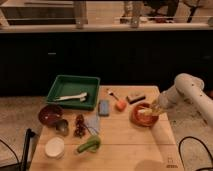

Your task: Place banana in red bowl

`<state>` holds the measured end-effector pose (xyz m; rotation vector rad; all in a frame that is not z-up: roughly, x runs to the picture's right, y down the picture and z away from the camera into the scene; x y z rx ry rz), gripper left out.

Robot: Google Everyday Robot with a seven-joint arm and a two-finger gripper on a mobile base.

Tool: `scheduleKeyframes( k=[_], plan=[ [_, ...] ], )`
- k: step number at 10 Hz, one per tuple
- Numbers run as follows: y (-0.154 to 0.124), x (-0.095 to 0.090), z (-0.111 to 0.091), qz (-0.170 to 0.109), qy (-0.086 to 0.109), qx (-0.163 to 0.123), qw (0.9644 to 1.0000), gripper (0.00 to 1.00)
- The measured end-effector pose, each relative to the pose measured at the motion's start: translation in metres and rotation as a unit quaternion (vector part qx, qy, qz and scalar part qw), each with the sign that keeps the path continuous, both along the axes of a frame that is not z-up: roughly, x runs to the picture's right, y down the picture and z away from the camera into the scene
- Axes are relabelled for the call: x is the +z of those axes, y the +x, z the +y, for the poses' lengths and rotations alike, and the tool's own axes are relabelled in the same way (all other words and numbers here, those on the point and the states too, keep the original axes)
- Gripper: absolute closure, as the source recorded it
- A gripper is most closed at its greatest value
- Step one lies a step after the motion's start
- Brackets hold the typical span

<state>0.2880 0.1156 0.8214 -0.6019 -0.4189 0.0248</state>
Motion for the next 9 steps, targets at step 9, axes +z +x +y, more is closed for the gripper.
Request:
scheduleKeyframes(
  k=[9],
  plan=[
    [0.016, 0.019, 0.0, -0.004, -0.011, 0.031, 0.9994, 0.2]
  ],
)
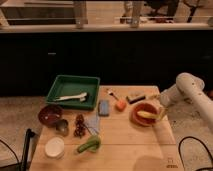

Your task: Place banana in red bowl

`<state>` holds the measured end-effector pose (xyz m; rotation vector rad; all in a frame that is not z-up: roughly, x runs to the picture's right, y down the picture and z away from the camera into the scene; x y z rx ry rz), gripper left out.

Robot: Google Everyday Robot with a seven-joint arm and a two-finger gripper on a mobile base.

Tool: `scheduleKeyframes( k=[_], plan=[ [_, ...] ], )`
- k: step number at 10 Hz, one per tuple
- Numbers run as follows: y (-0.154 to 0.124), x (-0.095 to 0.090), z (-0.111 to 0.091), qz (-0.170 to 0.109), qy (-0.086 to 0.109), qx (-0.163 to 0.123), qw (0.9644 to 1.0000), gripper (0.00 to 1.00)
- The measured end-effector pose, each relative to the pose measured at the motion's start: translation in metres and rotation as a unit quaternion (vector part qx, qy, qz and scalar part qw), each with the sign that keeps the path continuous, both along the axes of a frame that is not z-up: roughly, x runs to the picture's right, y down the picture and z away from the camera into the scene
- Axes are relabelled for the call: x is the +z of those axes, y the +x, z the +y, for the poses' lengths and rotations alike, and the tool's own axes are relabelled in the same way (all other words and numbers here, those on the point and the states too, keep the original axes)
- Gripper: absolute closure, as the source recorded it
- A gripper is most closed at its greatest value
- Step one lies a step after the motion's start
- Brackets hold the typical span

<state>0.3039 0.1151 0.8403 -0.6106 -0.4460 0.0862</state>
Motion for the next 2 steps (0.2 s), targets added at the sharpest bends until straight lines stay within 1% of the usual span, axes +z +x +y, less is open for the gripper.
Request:
scheduleKeyframes(
  k=[2],
  plan=[
    [0.0042, -0.0008, 0.0024, -0.006, 0.0, 0.001, 1.0, 0.2]
  ],
)
